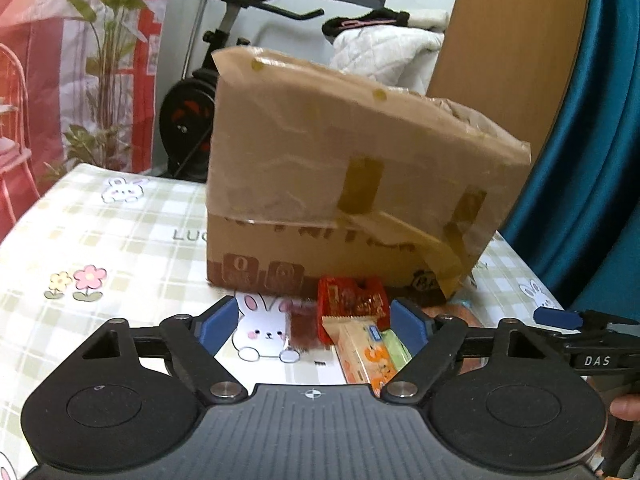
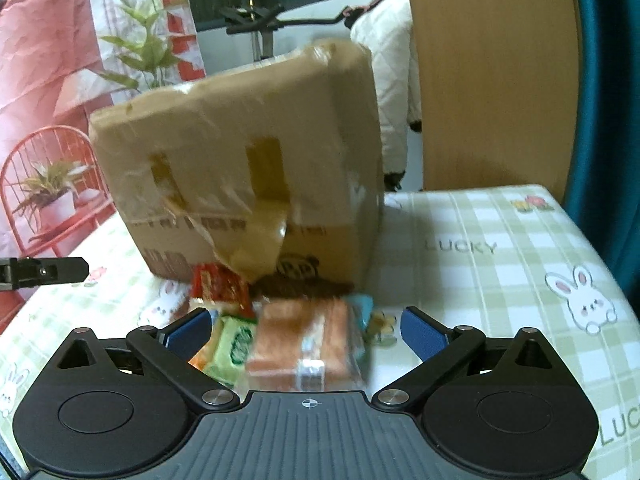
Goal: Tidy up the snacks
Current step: 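Lower the right gripper onto the bread-loaf packet while the left approaches the orange-white packet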
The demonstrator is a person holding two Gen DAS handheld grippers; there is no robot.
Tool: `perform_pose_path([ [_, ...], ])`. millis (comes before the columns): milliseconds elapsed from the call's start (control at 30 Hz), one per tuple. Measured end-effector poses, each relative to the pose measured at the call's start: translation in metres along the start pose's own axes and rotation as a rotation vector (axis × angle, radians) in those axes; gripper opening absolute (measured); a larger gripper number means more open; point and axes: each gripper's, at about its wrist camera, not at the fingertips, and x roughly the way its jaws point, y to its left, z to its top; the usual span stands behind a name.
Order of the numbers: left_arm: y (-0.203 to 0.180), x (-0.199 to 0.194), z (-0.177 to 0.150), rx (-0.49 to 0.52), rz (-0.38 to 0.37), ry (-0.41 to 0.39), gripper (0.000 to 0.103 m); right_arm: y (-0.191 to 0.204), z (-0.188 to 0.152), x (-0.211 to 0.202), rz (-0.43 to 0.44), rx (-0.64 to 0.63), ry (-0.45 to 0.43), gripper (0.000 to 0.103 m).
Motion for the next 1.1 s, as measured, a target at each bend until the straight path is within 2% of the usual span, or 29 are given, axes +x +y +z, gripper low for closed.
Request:
perform_pose_path([
  [167,-0.002,0.009,-0.007,-0.001,-0.016,0.024,0.08,-0.002,-0.01,0.01,0.001,0.0,0.035,0.091],
  [600,0.011,0.025,-0.016,-0.033,0.011,0.079,0.075,0.01,-0.01,0.052,0.014,-0.03,0.081,0.091],
  [833,0.004,0.037,-0.019,-0.041,-0.017,0.113,0.072,0.006,-0.011,0.073,-0.033,-0.025,0.115,0.091],
  [933,-0.004,0.043,-0.021,-0.035,-0.041,0.127,0.072,0.005,-0.015,0.079,-0.019,-0.017,0.141,0.086],
  [967,-0.007,0.043,-0.022,-0.031,-0.047,0.131,0.071,0.007,-0.016,0.079,-0.026,-0.03,0.135,0.074],
  [1100,-0.014,0.045,-0.027,-0.018,-0.066,0.144,0.071,0.009,-0.024,0.07,-0.021,-0.05,0.112,0.071],
])
